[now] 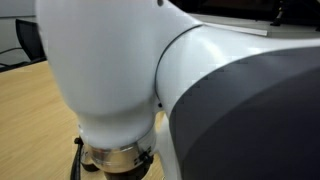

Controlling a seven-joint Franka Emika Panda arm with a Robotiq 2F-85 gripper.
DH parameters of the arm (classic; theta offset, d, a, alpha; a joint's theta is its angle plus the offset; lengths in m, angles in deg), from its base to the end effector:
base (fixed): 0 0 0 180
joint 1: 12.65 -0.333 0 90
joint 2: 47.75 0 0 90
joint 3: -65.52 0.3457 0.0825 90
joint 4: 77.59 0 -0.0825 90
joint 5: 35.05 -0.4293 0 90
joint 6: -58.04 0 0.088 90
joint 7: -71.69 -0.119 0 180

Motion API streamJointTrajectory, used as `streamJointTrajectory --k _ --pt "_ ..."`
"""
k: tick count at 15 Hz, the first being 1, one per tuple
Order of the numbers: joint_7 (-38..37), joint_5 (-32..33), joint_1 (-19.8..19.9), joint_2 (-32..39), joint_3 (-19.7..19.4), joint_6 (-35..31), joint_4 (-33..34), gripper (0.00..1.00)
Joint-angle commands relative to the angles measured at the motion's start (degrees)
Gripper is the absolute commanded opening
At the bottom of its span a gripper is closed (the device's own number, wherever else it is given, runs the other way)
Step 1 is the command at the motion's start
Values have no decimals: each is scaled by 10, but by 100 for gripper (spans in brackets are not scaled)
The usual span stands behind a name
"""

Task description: Pick the green block on the table and put it on top of the blue block

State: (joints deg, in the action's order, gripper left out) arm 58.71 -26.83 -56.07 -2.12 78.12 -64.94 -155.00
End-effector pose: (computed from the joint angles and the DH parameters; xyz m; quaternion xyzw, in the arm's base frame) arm 0.4831 0.6364 0.2419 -0.9280 -0.3721 0.0024 0.0197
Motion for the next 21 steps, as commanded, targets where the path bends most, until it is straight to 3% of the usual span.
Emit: streamJointTrajectory --k 1,10,11,21 --pt "-10 7 -19 29 -24 35 61 7" --pt "-19 -8 -20 64 -23 68 132 7" --pt "-10 -3 -17 52 -23 43 105 30" --pt "-14 -3 -18 58 -23 45 114 30"
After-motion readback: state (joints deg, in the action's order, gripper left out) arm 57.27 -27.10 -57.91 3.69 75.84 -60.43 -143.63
